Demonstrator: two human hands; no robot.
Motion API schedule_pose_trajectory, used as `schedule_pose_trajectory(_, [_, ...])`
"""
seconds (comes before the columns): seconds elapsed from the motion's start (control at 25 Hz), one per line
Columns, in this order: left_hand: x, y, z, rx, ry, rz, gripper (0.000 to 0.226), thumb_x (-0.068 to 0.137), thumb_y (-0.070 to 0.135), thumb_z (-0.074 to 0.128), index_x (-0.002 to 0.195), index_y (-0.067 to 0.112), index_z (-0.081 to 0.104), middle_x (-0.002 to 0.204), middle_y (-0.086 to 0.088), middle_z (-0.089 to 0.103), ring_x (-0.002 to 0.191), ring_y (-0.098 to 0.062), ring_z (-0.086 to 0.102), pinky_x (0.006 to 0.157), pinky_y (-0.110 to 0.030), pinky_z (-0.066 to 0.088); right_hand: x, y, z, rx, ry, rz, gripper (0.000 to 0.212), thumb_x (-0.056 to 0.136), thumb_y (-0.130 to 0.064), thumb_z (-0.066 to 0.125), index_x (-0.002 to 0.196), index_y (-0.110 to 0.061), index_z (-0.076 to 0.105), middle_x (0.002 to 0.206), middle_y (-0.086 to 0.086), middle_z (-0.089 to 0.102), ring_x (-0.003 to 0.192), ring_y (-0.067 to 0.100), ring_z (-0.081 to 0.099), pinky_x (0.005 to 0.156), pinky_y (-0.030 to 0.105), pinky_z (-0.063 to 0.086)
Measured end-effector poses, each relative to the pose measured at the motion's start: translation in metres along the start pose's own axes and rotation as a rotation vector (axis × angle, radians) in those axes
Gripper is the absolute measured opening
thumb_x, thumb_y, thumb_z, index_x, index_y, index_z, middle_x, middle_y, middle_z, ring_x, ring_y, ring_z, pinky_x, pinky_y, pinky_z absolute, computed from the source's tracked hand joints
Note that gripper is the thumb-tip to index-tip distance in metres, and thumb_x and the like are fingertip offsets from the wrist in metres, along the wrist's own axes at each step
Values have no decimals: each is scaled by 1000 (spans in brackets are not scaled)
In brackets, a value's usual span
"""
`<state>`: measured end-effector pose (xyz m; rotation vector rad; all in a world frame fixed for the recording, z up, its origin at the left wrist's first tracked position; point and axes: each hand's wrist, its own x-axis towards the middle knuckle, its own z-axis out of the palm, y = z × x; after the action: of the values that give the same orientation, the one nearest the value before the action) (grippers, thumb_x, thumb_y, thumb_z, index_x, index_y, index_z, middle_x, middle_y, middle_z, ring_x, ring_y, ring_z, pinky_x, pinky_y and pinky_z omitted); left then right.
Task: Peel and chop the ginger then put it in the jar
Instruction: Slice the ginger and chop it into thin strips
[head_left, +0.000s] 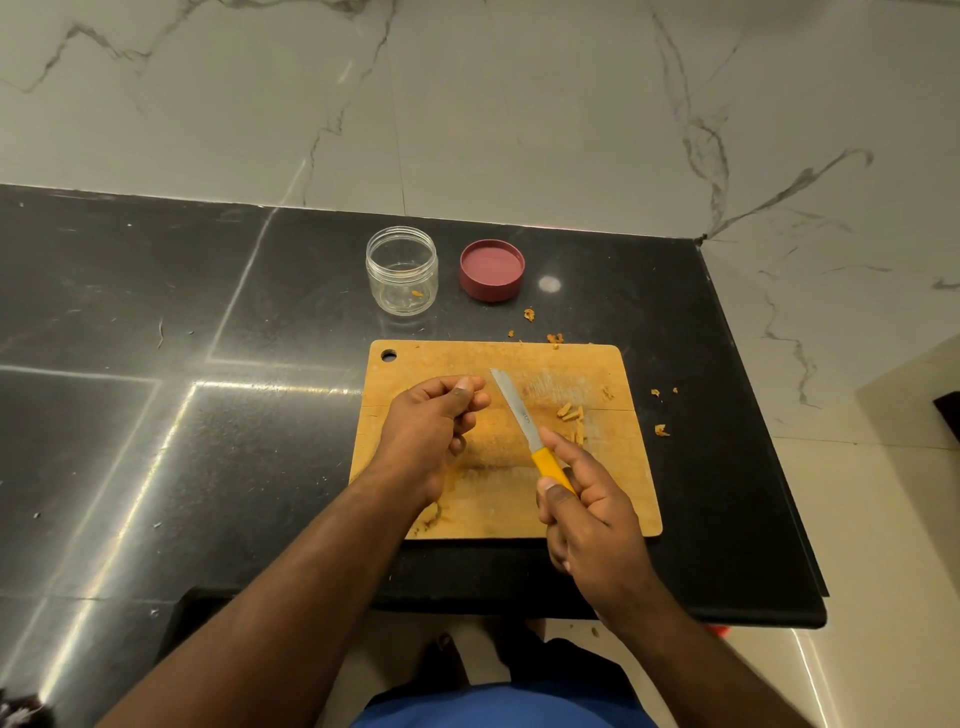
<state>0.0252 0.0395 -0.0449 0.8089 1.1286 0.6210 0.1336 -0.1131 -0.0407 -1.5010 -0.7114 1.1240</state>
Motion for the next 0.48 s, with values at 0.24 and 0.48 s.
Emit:
schedule_pose_trajectory(0.24, [5,11,-15,197,6,17,23,103,12,52,106,18,73,96,3,77,77,-12,56,62,-24,40,2,3,-4,-3,6,22,44,102,-10,47,133,-42,53,76,8,50,46,10,33,39,22,30])
schedule_pose_trajectory(0.48, [16,28,-37,678,135,319,13,90,30,72,86,18,71,86,2,72,83,-17,65,68,-35,53,0,5,-5,4,-17,40,44,102,-9,47,129,-43,54,75,9,48,45,6,34,39,20,30])
